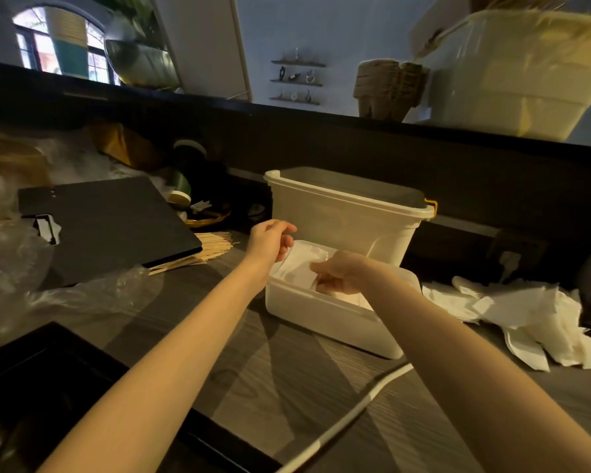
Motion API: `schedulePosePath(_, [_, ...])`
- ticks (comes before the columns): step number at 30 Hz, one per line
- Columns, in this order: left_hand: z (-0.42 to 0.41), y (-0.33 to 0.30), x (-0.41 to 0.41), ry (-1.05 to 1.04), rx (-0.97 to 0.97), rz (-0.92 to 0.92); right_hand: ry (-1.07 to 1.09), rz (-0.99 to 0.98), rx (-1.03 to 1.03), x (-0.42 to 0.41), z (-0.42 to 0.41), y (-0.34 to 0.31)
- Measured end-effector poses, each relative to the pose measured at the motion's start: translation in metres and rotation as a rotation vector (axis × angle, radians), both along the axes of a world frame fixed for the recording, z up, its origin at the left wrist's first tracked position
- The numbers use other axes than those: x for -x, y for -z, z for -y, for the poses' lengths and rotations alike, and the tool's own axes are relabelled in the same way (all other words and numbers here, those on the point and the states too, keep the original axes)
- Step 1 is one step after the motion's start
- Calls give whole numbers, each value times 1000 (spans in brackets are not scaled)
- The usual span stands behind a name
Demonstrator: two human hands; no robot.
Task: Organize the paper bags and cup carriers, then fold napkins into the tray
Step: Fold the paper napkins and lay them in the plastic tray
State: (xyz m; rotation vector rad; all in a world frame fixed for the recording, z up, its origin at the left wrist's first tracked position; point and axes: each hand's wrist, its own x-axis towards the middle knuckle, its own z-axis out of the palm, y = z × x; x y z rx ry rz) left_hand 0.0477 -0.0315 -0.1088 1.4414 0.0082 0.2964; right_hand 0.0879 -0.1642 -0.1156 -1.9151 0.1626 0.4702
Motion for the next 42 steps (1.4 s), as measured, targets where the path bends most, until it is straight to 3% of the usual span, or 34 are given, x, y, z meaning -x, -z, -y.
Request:
schedulePosePath(11, [1, 3, 1, 14, -79, 22, -175, 37, 184, 11, 17, -26])
schedulePosePath(21, [-1, 5, -1, 45, -131, 20, -164, 82, 332, 18, 6, -27])
schedulePosePath(27, [-1, 5, -2, 46, -117, 19, -57, 10, 101, 15, 5, -24])
schedulePosePath(35, [-1, 6, -3, 51, -122, 21, -44, 127, 343, 9, -11, -13])
schedulePosePath(42, [-1, 7, -4, 56, -88, 23, 26, 100, 114, 10, 4, -21])
